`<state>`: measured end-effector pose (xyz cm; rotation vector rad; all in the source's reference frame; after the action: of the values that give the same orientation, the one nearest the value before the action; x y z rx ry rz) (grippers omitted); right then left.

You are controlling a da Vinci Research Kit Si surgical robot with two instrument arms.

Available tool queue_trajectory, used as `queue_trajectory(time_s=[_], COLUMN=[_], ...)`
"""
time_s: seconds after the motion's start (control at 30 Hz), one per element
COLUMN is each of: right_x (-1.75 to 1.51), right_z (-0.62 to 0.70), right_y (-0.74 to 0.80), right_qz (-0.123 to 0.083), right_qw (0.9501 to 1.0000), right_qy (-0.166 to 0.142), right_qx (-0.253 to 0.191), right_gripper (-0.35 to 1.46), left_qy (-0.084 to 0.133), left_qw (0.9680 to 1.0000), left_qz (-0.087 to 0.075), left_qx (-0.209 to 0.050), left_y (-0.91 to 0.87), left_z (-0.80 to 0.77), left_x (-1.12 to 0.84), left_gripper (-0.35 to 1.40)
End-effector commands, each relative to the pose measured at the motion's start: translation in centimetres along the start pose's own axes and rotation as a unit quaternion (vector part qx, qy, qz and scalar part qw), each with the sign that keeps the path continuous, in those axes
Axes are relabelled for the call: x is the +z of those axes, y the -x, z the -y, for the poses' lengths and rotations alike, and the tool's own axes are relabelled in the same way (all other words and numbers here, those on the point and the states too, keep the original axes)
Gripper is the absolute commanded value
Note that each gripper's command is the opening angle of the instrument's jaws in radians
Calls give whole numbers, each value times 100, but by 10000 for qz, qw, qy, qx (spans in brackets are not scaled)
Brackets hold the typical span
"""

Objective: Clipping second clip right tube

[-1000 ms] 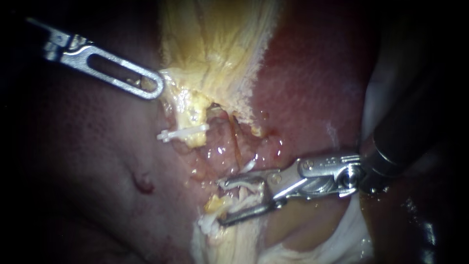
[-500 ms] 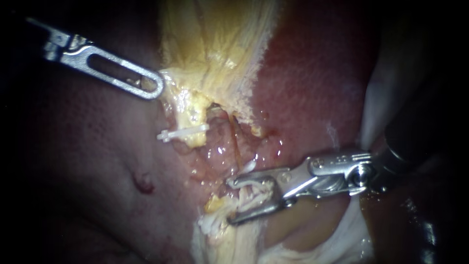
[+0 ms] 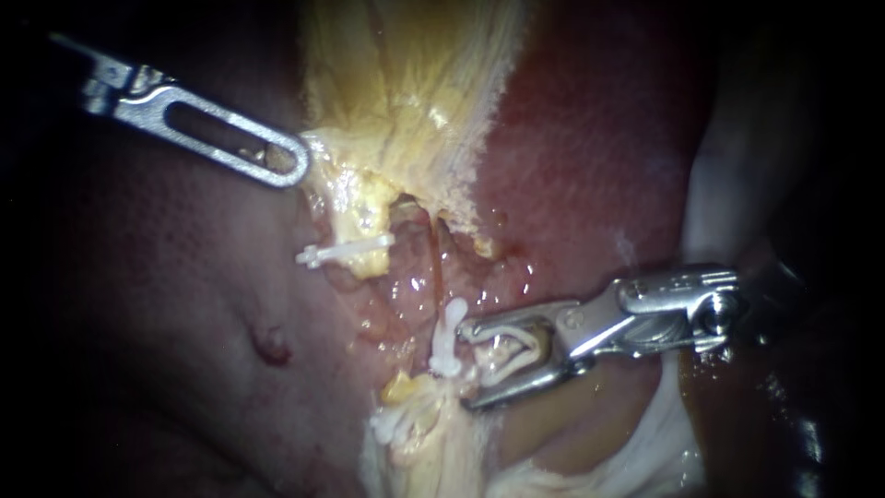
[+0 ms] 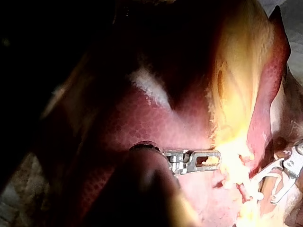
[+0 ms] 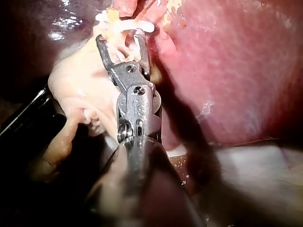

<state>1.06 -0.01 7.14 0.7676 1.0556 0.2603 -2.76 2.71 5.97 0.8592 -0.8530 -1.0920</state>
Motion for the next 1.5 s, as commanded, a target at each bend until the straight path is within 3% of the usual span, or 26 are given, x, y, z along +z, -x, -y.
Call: queue_trajectory(time_s=[0.03, 0.57, 1.13, 1.5], right_x=[0, -13, -4, 9], right_z=[-2, -20, -27, -36], right_y=[1, -11, -18, -22], right_qz=[-4, -106, -304, -411], right_qw=[10000, 9995, 9991, 9981], right_qy=[12, 281, 266, 219], right_qx=[6, 104, 130, 403], right_gripper=[50, 50, 50, 50], left_qy=[0, -1, -1, 1], left_qw=[10000, 10000, 10000, 10000], left_qz=[0, -1, -1, 0], left_qx=[1, 1, 1, 1], left_y=[0, 0, 0, 0], left_z=[0, 0, 0, 0], left_x=[0, -1, 0, 0], left_gripper=[-35, -35, -35, -35])
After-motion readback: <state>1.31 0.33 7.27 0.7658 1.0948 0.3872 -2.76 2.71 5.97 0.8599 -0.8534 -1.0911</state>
